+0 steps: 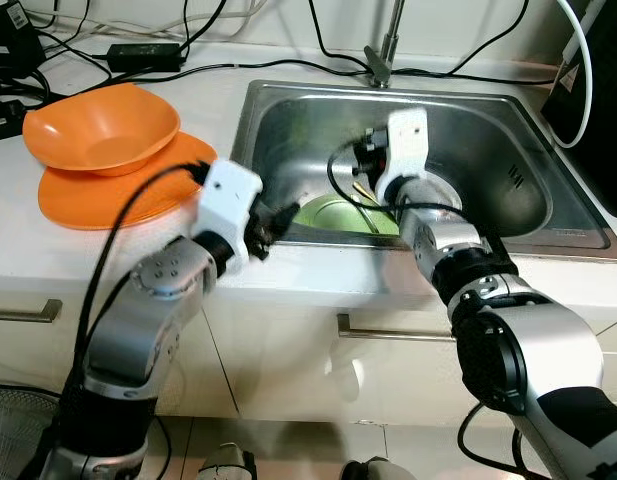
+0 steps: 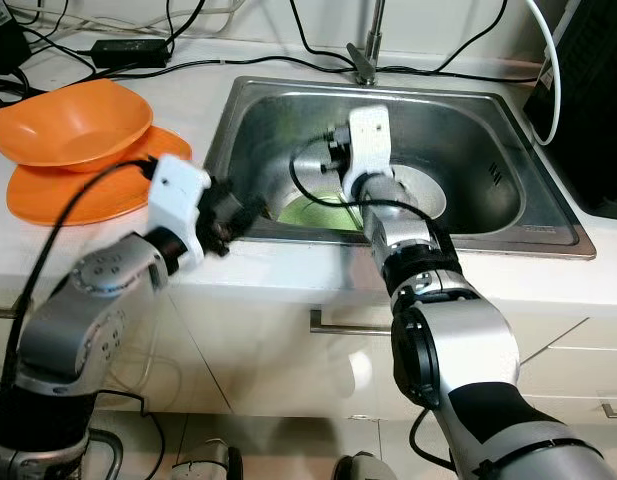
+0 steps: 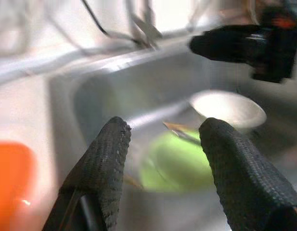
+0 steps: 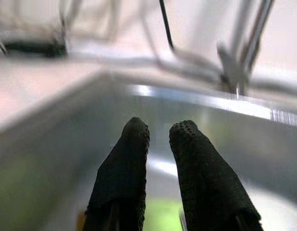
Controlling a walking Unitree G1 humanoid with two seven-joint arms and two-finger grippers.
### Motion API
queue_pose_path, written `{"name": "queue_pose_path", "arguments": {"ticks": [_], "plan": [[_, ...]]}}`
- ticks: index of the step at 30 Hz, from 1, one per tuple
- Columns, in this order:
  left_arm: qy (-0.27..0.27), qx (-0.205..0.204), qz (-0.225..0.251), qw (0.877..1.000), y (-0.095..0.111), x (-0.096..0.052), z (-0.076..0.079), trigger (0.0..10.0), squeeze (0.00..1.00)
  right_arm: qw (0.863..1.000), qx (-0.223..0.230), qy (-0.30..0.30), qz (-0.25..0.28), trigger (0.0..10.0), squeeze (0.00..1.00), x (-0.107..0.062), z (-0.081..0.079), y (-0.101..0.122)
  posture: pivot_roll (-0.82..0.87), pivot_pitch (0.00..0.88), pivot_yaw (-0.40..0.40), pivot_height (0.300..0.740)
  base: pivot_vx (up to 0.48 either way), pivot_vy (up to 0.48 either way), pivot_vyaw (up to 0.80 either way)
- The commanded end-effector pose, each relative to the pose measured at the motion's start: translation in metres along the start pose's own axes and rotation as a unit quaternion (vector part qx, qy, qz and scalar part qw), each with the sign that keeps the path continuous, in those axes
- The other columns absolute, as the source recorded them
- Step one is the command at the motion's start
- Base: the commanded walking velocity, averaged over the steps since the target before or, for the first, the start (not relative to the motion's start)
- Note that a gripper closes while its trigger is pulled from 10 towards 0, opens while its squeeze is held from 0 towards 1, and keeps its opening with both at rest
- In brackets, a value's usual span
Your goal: Kitchen organization
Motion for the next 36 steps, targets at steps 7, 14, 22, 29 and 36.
{"name": "queue_pose_path", "arguments": {"ticks": [7,14,22,29,36], "plan": [[0.180,-0.016,0.071,0.981,0.032,0.004,-0.058,10.0,0.00,0.998,0.031,0.034,0.051,10.0,0.00,-0.007,-0.010,-0.004,0.11,0.072,-0.041,0.718,0.000,0.000,0.00],[0.270,0.003,0.055,0.961,0.032,-0.007,-0.106,10.0,0.00,0.994,0.071,0.077,-0.013,10.0,0.00,-0.030,-0.033,-0.062,0.10,0.068,-0.029,0.718,0.000,0.000,0.00],[0.383,0.005,0.052,0.922,0.041,-0.037,-0.164,10.0,0.00,0.989,0.093,0.111,-0.033,10.0,0.00,-0.048,-0.059,-0.089,0.10,0.072,-0.018,0.718,0.000,0.000,0.00],[0.436,-0.057,0.066,0.896,0.042,-0.052,-0.186,10.0,1.00,0.988,0.090,0.124,-0.022,10.0,0.00,-0.049,-0.066,-0.085,0.11,0.074,-0.020,0.718,0.000,0.000,0.00],[0.437,-0.056,0.068,0.895,0.044,-0.059,-0.189,10.0,1.00,0.991,0.085,0.099,-0.003,10.0,0.00,-0.045,-0.051,-0.075,0.10,0.075,-0.026,0.718,0.000,0.000,0.00]]}}
Point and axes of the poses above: a point about 5 cm out from each wrist's last joint towards the gripper, its own x axis pointing out of the wrist towards the gripper, its own y axis along the axis of the wrist's last joint, z = x × y, the point moved 1 cm from there along x, pointing out of the wrist towards the gripper, and after that the axes turned 5 degrees about -x, right-handed, at the moved point
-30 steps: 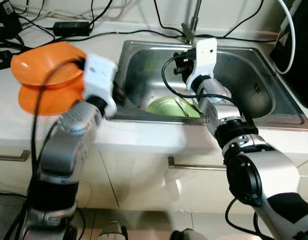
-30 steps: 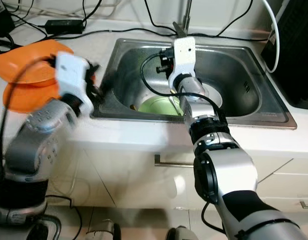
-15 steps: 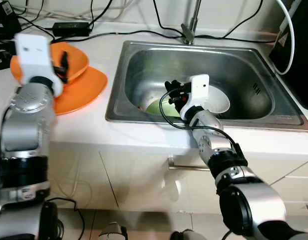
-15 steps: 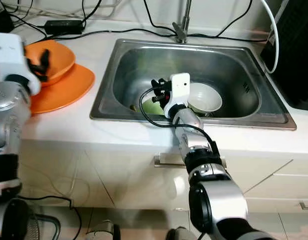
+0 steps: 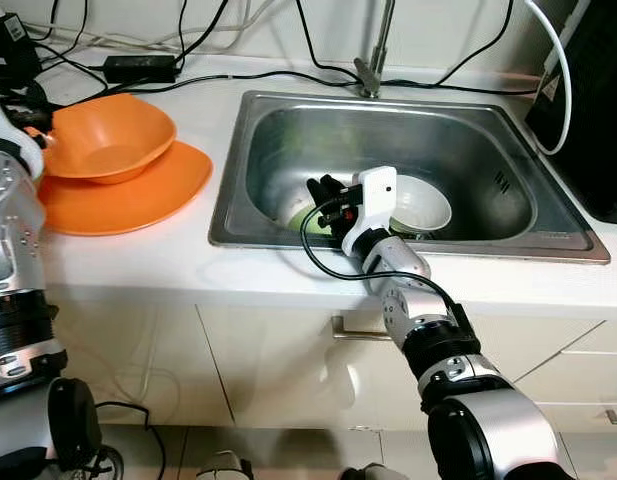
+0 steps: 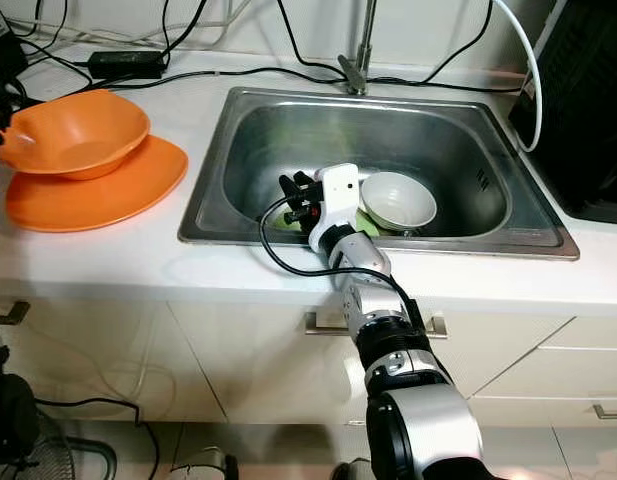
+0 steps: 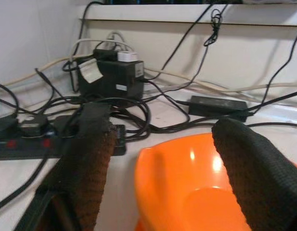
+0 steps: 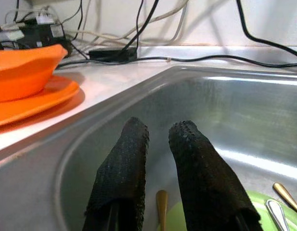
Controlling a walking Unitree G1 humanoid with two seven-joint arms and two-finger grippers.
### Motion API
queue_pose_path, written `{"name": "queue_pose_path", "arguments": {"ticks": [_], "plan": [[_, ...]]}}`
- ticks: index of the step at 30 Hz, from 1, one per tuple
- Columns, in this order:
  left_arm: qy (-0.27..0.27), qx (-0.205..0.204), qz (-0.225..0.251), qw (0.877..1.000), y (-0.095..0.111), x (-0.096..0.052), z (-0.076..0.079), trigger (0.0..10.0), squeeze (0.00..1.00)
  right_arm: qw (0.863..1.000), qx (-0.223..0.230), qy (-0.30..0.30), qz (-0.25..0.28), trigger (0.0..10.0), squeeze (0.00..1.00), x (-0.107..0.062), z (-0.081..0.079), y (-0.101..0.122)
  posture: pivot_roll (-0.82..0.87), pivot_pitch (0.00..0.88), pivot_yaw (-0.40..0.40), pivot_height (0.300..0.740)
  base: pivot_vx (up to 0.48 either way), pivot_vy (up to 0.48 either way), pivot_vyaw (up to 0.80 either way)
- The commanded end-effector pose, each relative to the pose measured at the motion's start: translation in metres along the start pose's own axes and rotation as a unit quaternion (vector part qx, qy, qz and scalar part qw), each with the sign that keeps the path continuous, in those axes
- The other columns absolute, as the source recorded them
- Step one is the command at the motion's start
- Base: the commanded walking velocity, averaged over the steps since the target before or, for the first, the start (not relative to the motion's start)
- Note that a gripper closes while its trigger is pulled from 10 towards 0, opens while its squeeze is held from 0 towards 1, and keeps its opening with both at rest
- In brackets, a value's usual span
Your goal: Kitchen organization
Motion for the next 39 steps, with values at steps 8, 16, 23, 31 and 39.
{"name": "queue_pose_path", "arguments": {"ticks": [8,16,23,31,39], "plan": [[0.001,-0.003,-0.022,1.000,-0.007,-0.009,0.001,10.0,0.00,0.998,-0.021,-0.041,0.034,10.0,0.00,-0.007,0.028,0.021,0.09,0.075,-0.031,0.718,0.000,0.000,0.00],[-0.017,-0.009,-0.054,0.998,-0.020,-0.015,0.001,10.0,0.00,0.995,-0.039,-0.057,0.066,10.0,0.00,-0.015,0.049,0.041,0.07,0.073,-0.032,0.718,0.000,0.000,0.00],[-0.020,-0.011,-0.071,0.997,-0.025,-0.019,0.003,10.0,0.00,0.996,-0.046,-0.049,0.057,10.0,0.00,-0.023,0.052,0.038,0.07,0.068,-0.030,0.718,0.000,0.000,0.00],[0.022,-0.027,-0.087,0.996,-0.022,-0.019,-0.010,10.0,0.00,0.998,-0.031,-0.040,0.036,10.0,0.00,-0.031,0.047,0.024,0.07,0.059,-0.025,0.718,0.000,0.000,0.00],[0.024,-0.039,-0.106,0.993,-0.030,-0.019,-0.010,10.0,0.00,0.999,-0.023,-0.039,0.025,10.0,0.00,-0.034,0.045,0.018,0.07,0.051,-0.025,0.718,0.000,0.000,0.00]]}}
Point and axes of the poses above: a point about 5 cm out from each wrist's last joint towards the gripper, its own x axis pointing out of the wrist towards the gripper, its own y axis along the axis of the wrist's last joint, z = x × y, the point moved 1 cm from there along x, pointing out of the wrist towards the gripper, and after that the axes turned 5 degrees about -x, right-handed, at the moved point
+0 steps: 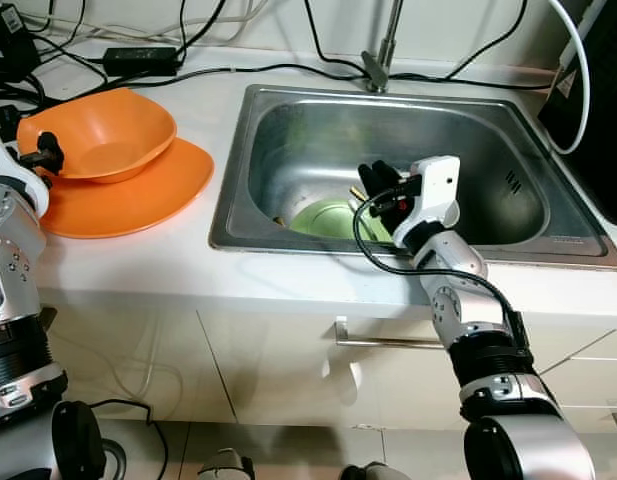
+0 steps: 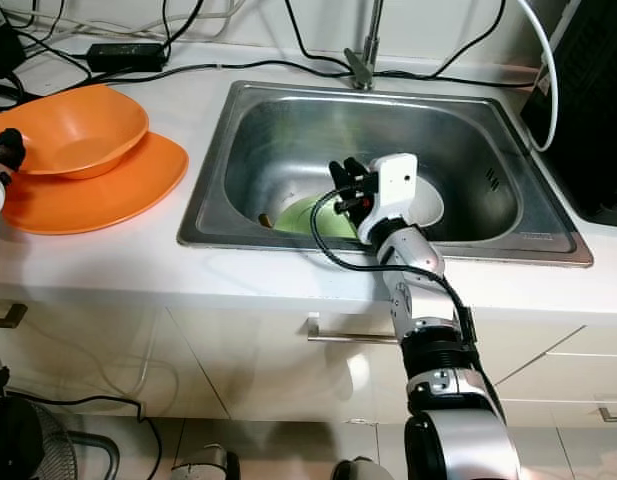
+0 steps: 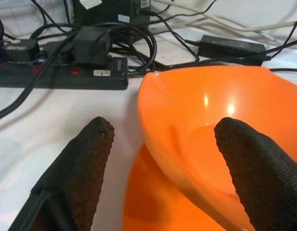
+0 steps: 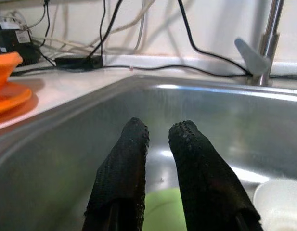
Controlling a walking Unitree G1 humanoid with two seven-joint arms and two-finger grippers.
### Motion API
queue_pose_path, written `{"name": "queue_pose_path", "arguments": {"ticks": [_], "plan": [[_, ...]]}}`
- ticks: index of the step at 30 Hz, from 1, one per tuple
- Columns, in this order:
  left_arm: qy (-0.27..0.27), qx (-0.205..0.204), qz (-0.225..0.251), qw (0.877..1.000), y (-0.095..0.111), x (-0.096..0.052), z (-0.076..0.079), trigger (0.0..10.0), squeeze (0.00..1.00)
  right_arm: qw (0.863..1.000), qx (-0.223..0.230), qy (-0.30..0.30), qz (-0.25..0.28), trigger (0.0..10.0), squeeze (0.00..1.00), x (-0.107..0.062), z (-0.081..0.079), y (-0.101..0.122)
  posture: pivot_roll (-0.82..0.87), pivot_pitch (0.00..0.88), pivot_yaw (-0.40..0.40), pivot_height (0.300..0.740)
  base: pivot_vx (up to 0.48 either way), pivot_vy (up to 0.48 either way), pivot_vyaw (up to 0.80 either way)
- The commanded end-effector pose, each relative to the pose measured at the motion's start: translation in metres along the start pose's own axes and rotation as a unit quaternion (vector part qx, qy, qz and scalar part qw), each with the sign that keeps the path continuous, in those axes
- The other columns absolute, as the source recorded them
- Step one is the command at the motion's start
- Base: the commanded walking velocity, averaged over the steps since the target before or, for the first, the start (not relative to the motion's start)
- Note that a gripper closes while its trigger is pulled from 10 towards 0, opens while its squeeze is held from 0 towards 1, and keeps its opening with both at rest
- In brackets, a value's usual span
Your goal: Kitchen organization
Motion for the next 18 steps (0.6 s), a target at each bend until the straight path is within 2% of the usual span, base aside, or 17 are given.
{"name": "queue_pose_path", "arguments": {"ticks": [1,6,18], "plan": [[0.001,-0.013,-0.012,1.000,-0.003,0.000,0.001,10.0,0.00,1.000,0.004,0.001,0.000,10.0,0.00,-0.002,0.000,0.001,0.07,0.049,-0.024,0.718,0.000,0.000,0.00],[-0.017,-0.033,-0.041,0.998,-0.016,0.003,0.007,10.0,0.00,1.000,0.006,-0.009,-0.011,10.0,0.00,-0.004,0.002,-0.006,0.07,0.052,-0.025,0.718,0.000,0.000,0.00],[-0.033,-0.097,-0.077,0.992,-0.022,0.006,0.010,10.0,0.00,1.000,0.009,-0.011,-0.011,10.0,0.00,-0.004,0.002,-0.005,0.07,0.064,-0.021,0.718,0.000,0.000,0.00]]}}
Point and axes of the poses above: a point about 5 cm out from each wrist's last joint towards the gripper, its own x axis pointing out of the wrist towards the gripper, its own y axis along the axis of the wrist's last joint, z = x × y, the point moved 1 cm from there along x, pointing out of the wrist towards the gripper, and after that the axes turned 5 degrees about -x, right-handed, at the moved point
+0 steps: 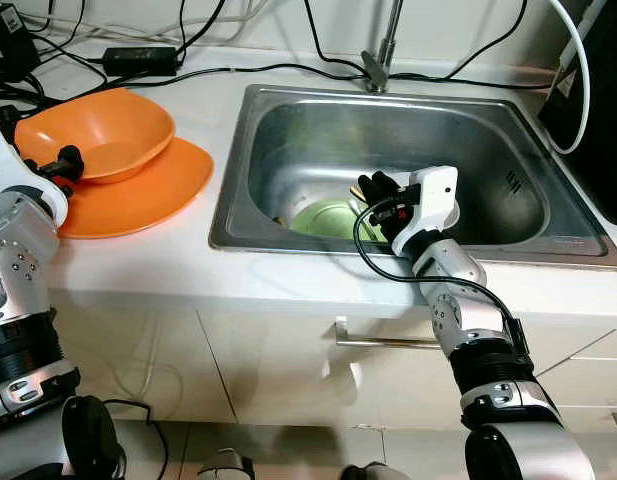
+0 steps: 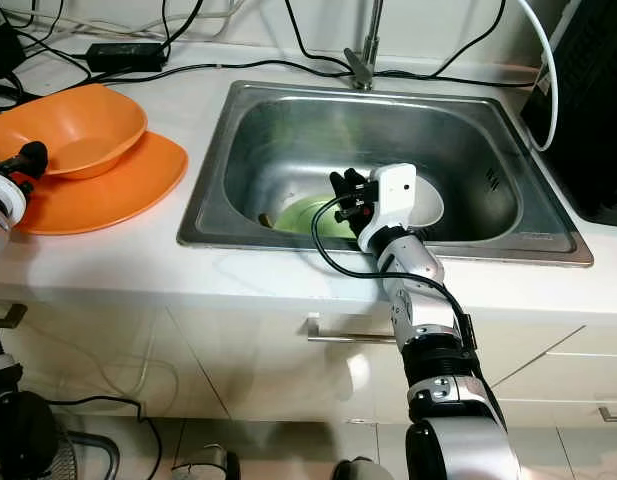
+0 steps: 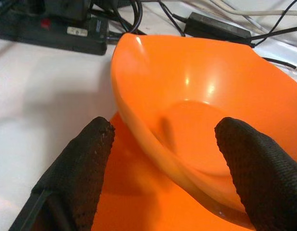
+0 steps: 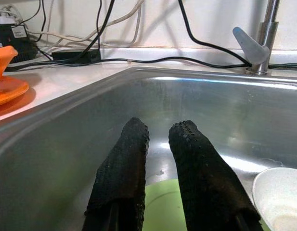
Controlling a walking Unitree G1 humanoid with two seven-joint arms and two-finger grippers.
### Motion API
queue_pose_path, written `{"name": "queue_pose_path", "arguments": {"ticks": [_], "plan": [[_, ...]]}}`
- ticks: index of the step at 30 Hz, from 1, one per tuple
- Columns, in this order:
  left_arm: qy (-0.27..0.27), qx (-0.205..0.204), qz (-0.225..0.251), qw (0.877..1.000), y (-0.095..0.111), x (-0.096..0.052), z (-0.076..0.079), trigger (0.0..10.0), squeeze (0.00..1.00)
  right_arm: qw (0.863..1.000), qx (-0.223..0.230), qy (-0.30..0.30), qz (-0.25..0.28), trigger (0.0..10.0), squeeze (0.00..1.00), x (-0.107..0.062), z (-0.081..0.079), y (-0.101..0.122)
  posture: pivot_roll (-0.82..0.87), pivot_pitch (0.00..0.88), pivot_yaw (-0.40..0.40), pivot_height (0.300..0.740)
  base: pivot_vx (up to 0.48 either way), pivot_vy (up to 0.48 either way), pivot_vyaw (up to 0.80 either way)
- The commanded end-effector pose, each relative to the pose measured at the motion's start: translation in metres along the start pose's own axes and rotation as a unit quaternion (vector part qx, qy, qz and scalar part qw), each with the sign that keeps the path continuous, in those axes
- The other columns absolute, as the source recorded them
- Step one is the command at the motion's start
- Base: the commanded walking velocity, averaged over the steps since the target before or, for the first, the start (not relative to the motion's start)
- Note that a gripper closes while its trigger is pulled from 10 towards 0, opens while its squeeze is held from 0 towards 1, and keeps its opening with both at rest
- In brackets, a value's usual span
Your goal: Kitchen organization
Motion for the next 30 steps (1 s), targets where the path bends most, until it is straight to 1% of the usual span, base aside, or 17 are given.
{"name": "queue_pose_path", "arguments": {"ticks": [1,4,5,6,7,8,10,11,12,13,14,17,21,30], "plan": [[-0.007,-0.018,-0.025,1.000,-0.006,0.002,0.002,10.0,0.00,1.000,0.003,-0.006,-0.001,10.0,0.00,-0.002,0.001,0.000,0.07,0.064,-0.021,0.718,0.000,0.000,0.00],[-0.010,-0.025,-0.031,0.999,-0.008,0.003,0.003,10.0,0.00,1.000,0.003,-0.005,-0.001,10.0,0.00,-0.002,0.001,0.000,0.07,0.065,-0.020,0.718,0.000,0.000,0.00],[-0.022,-0.047,-0.048,0.997,-0.011,0.004,0.006,10.0,0.00,1.000,0.004,-0.004,0.000,10.0,0.00,-0.001,0.000,0.000,0.07,0.068,-0.019,0.718,0.000,0.000,0.00],[-0.022,-0.047,-0.048,0.997,-0.011,0.004,0.006,10.0,0.00,1.000,0.004,-0.004,0.000,10.0,0.00,-0.001,0.000,0.000,0.07,0.068,-0.019,0.718,0.000,0.000,0.00],[-0.029,-0.057,-0.058,0.996,-0.014,0.005,0.008,10.0,0.00,1.000,0.003,-0.004,0.000,10.0,0.00,-0.001,0.000,0.001,0.07,0.068,-0.020,0.718,0.000,0.000,0.00],[-0.036,-0.072,-0.074,0.994,-0.022,0.005,0.012,10.0,0.00,1.000,0.003,-0.004,0.001,10.0,0.00,-0.001,0.001,0.001,0.07,0.068,-0.020,0.718,0.000,0.000,0.00],[-0.042,-0.081,-0.084,0.992,-0.028,0.005,0.014,10.0,0.00,1.000,0.002,-0.006,0.001,10.0,0.00,-0.001,0.002,0.001,0.07,0.069,-0.020,0.718,0.000,0.000,0.00],[-0.045,-0.086,-0.088,0.991,-0.030,0.005,0.016,7.4,0.00,1.000,0.001,-0.007,0.001,10.0,0.00,0.000,0.002,0.002,0.07,0.070,-0.020,0.718,0.000,0.000,0.00],[-0.048,-0.093,-0.096,0.990,-0.035,0.005,0.017,6.2,0.00,1.000,0.001,-0.008,0.002,10.0,0.00,0.000,0.002,0.002,0.07,0.070,-0.020,0.718,0.000,0.000,0.00],[-0.050,-0.098,-0.101,0.989,-0.038,0.004,0.019,6.2,0.00,1.000,0.001,-0.008,0.002,10.0,0.00,0.000,0.003,0.002,0.07,0.070,-0.020,0.718,0.000,0.000,0.00],[-0.051,-0.103,-0.105,0.988,-0.041,0.004,0.019,0.0,0.00,1.000,0.001,-0.008,0.002,10.0,0.00,0.000,0.003,0.003,0.07,0.070,-0.020,0.718,0.000,0.000,0.00],[-0.053,-0.112,-0.113,0.986,-0.047,0.003,0.022,0.0,0.00,1.000,0.000,-0.007,0.002,10.0,0.00,0.000,0.002,0.003,0.06,0.075,-0.021,0.718,0.000,0.000,0.00],[-0.052,-0.119,-0.113,0.985,-0.050,0.002,0.024,0.0,0.00,1.000,0.001,-0.008,0.003,10.0,0.00,0.000,0.002,0.003,0.06,0.077,-0.021,0.718,0.000,0.000,0.00],[-0.039,-0.116,-0.084,0.989,-0.042,0.002,0.023,0.0,0.00,1.000,0.002,-0.010,0.003,10.0,0.00,0.000,0.002,0.003,0.07,0.079,-0.023,0.718,0.000,0.000,0.00]]}}
Point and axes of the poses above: a point about 5 cm out from each wrist's last joint towards the gripper, its own x axis pointing out of the wrist towards the gripper, its own y axis along the axis of the wrist's last joint, z = x × y, the point moved 1 cm from there along x, pointing out of the wrist towards the gripper, and after that the axes turned 5 degrees about -x, right-handed, at the moved point
